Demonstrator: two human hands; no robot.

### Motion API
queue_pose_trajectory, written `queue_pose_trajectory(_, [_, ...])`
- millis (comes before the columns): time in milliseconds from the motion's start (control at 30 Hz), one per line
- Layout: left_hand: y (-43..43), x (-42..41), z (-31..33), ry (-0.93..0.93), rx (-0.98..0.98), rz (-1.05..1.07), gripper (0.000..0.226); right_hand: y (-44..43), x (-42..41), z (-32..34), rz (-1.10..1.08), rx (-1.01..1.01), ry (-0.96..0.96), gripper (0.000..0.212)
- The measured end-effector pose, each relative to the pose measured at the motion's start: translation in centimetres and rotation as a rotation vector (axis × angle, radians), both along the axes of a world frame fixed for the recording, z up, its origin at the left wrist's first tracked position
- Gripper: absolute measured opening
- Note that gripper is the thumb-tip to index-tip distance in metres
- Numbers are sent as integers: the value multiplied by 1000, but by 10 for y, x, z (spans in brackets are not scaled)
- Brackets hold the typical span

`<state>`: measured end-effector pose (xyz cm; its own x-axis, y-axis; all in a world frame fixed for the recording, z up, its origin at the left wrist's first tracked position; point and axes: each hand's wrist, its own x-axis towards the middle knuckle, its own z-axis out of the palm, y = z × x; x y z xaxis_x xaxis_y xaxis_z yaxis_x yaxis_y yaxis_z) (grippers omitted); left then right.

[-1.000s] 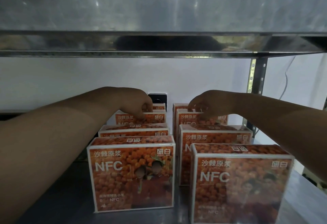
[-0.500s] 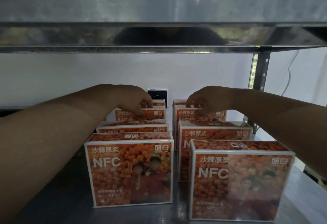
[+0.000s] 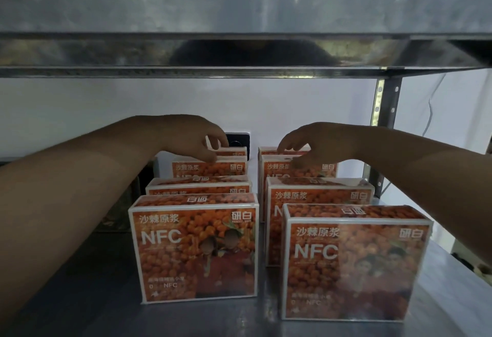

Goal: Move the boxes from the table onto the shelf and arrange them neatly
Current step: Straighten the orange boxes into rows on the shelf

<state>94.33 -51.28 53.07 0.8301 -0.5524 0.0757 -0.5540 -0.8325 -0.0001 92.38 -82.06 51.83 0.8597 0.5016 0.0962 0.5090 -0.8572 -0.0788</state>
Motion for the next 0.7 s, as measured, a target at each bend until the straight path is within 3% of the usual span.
queue_pose_trajectory(67, [1,-5,5,1,-86,-36,30,-1,-8,1,39,45,-26,37])
queue_pose_trajectory(167, [-3,-16,13,173,-167,-43,22,2,-23,3,81,125,-22,26])
queue_pose_trajectory(433, [-10,-43,21,457,4,47,37,6,-53,7,97,54,142,27])
queue_pose_trajectory(700, [-12,-47,12,464,105,45,34,3,-62,9,91,58,211,33])
